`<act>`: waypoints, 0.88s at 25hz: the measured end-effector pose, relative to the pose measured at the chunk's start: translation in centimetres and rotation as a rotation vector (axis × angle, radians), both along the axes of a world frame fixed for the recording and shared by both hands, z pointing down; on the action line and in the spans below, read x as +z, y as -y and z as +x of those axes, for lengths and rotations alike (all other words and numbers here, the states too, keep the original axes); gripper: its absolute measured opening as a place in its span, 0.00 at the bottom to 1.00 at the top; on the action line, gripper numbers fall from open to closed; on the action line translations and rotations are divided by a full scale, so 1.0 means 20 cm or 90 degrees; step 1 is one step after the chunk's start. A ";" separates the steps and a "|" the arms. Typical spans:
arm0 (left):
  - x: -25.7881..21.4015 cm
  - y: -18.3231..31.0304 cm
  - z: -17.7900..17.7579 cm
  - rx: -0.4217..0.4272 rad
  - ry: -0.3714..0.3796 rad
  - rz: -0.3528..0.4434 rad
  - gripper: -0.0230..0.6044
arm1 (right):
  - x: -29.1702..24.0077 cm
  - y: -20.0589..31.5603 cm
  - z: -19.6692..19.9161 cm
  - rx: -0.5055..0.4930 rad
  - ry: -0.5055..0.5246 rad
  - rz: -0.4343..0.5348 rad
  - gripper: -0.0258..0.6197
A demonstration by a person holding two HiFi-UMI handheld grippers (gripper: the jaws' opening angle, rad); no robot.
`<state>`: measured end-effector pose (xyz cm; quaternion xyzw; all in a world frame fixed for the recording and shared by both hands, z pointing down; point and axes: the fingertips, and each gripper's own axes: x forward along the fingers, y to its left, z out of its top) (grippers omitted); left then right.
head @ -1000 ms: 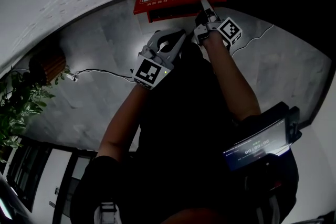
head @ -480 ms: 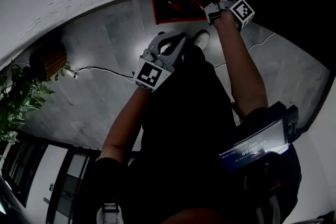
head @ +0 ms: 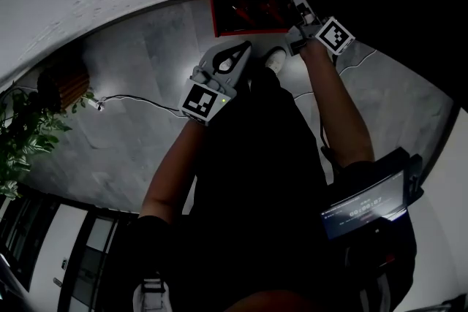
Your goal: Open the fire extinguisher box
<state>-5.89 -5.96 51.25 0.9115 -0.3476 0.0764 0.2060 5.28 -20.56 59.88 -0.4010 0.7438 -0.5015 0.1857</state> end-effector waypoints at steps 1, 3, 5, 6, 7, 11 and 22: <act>-0.04 0.01 -0.01 -0.004 -0.008 0.006 0.04 | -0.09 -0.05 -0.01 -0.031 -0.040 0.033 0.13; -0.14 0.01 0.00 0.001 -0.018 0.025 0.04 | -0.29 -0.17 -0.03 -0.092 -0.118 0.106 0.07; -0.29 0.01 0.02 0.014 -0.026 0.041 0.04 | -0.51 -0.30 -0.06 -0.152 -0.173 0.191 0.06; -0.37 -0.01 0.03 0.019 -0.031 0.051 0.04 | -0.62 -0.37 -0.08 -0.178 -0.197 0.234 0.06; -0.44 -0.03 0.04 0.024 -0.034 0.061 0.04 | -0.73 -0.44 -0.10 -0.201 -0.221 0.276 0.06; -0.69 -0.13 0.09 0.052 -0.047 0.094 0.04 | -1.13 -0.69 -0.19 -0.276 -0.309 0.418 0.05; -1.16 -0.30 0.17 0.084 -0.057 0.144 0.04 | -1.71 -1.03 -0.28 -0.342 -0.365 0.538 0.05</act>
